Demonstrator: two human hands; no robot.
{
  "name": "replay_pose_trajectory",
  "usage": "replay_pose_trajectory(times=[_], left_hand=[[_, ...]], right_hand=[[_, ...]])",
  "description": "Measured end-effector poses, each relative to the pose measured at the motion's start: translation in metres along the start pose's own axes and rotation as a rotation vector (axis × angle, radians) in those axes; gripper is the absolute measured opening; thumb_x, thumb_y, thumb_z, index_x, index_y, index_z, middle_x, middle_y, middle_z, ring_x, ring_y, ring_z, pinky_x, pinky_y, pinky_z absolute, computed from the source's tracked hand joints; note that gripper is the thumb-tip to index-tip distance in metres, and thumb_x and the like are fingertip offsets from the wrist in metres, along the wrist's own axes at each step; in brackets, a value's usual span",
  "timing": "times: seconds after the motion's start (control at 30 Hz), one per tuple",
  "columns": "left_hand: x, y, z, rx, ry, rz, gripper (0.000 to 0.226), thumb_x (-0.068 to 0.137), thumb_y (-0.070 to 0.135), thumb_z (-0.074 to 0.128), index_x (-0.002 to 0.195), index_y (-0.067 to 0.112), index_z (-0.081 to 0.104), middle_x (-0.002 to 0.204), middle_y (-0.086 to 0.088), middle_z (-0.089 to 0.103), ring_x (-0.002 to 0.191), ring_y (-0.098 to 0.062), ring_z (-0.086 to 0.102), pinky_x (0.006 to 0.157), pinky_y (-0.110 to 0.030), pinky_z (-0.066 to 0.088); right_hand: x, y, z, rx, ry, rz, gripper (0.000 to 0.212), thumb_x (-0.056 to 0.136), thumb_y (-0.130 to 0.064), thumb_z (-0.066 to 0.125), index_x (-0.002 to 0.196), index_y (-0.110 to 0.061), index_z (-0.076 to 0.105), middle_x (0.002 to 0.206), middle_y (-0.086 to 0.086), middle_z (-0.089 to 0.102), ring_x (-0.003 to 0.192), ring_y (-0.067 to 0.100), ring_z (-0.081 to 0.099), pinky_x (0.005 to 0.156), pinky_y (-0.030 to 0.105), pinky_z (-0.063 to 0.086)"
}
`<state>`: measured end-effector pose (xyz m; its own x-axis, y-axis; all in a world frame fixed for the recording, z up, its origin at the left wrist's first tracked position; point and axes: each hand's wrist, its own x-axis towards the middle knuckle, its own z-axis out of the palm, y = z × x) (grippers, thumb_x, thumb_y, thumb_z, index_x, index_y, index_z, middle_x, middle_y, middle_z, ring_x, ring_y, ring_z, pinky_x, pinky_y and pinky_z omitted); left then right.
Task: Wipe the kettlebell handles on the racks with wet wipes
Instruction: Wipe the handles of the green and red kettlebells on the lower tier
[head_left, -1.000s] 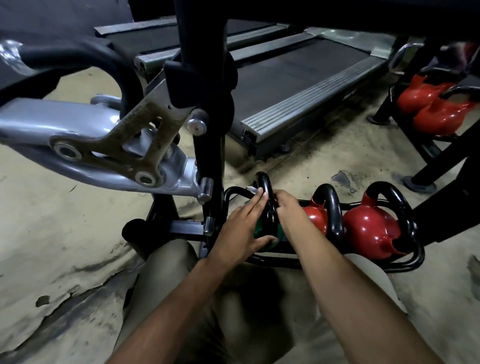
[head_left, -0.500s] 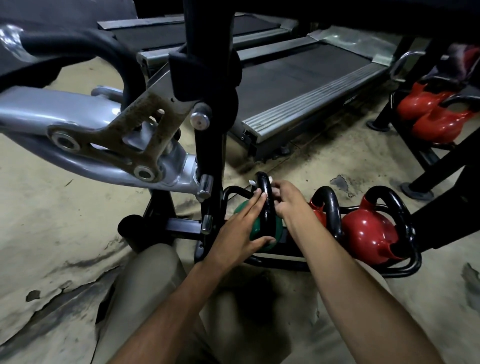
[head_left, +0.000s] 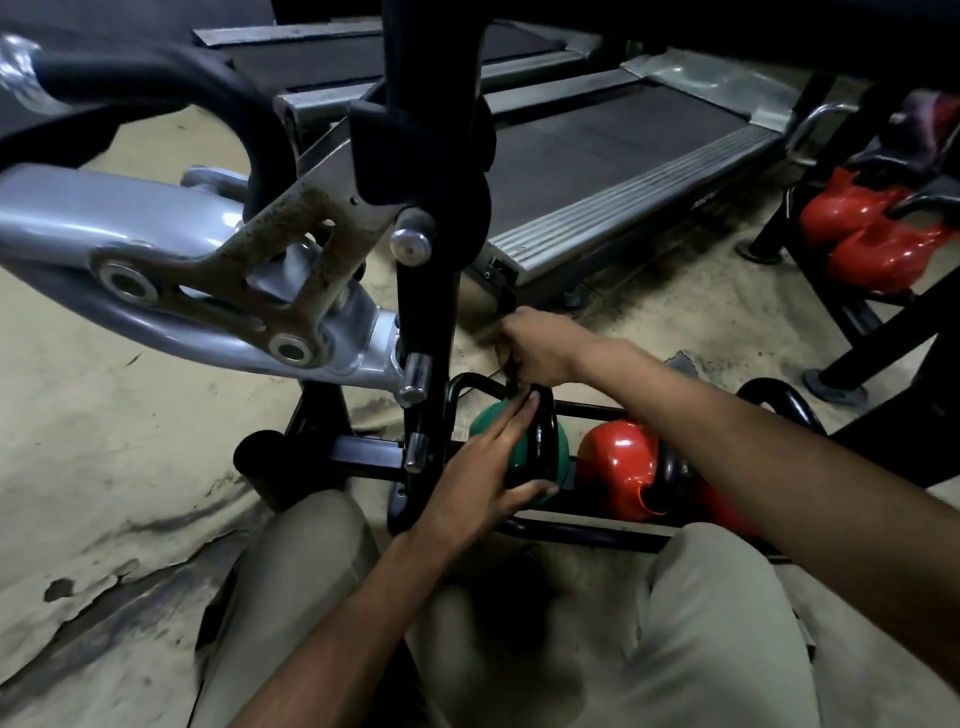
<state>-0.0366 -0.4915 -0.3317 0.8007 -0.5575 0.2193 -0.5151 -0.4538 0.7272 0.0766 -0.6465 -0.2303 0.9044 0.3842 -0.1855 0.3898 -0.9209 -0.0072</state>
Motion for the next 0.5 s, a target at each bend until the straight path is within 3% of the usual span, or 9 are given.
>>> replay_pose_trajectory(times=[0.1,0.17,0.27,0.33,0.43,0.5], left_hand=[[0.0,0.001,0.001,0.021,-0.004,-0.002,0.107,0.086,0.047,0.078,0.165,0.037,0.007,0.169,0.029,-0.005,0.154,-0.006,0.024,0.121,-0.03,0.031],[-0.001,0.0,0.002,0.012,0.009,-0.006,0.107,0.086,0.047,0.078,0.165,0.036,0.007,0.169,0.03,-0.005,0.154,-0.004,0.024,0.118,-0.028,0.032],[-0.006,-0.004,0.007,-0.051,-0.002,-0.043,0.105,0.088,0.05,0.075,0.165,0.037,0.005,0.171,0.025,0.003,0.156,-0.003,0.019,0.123,-0.029,0.028],[-0.01,-0.013,0.012,-0.053,-0.042,-0.085,0.101,0.09,0.06,0.068,0.165,0.036,0.003,0.172,0.017,0.013,0.155,-0.008,0.024,0.125,-0.035,0.03],[-0.014,-0.032,0.018,0.048,-0.105,-0.101,0.095,0.093,0.075,0.051,0.166,0.03,0.009,0.172,0.005,0.019,0.158,-0.011,0.019,0.125,-0.043,0.028],[-0.014,-0.039,0.021,0.099,-0.125,-0.095,0.092,0.094,0.077,0.045,0.165,0.024,0.017,0.172,0.002,0.019,0.158,-0.011,0.014,0.127,-0.043,0.025]], right_hand=[[-0.023,0.021,0.016,0.263,0.294,0.196,0.002,0.082,-0.019,0.07,0.082,-0.019,0.072,0.088,0.006,0.065,0.085,0.026,0.065,0.072,0.036,0.054],[-0.044,0.023,0.038,0.799,0.469,0.438,0.007,0.088,-0.009,0.072,0.085,-0.015,0.071,0.086,0.005,0.069,0.08,0.023,0.067,0.07,0.035,0.057],[-0.058,0.007,0.072,1.713,0.396,0.774,0.013,0.098,0.0,0.057,0.099,-0.005,0.069,0.092,0.014,0.07,0.074,0.023,0.068,0.06,0.031,0.061],[-0.052,-0.001,0.078,2.084,0.277,0.821,0.022,0.099,-0.001,0.047,0.109,0.006,0.065,0.093,0.021,0.074,0.073,0.026,0.073,0.066,0.034,0.063],[-0.034,-0.007,0.07,2.364,0.269,0.915,0.029,0.101,0.002,0.036,0.096,0.015,0.062,0.084,0.028,0.073,0.062,0.032,0.075,0.063,0.038,0.064],[-0.028,-0.012,0.069,2.289,0.415,0.952,0.021,0.097,0.003,0.041,0.094,0.011,0.06,0.095,0.031,0.07,0.063,0.036,0.071,0.051,0.039,0.061]])
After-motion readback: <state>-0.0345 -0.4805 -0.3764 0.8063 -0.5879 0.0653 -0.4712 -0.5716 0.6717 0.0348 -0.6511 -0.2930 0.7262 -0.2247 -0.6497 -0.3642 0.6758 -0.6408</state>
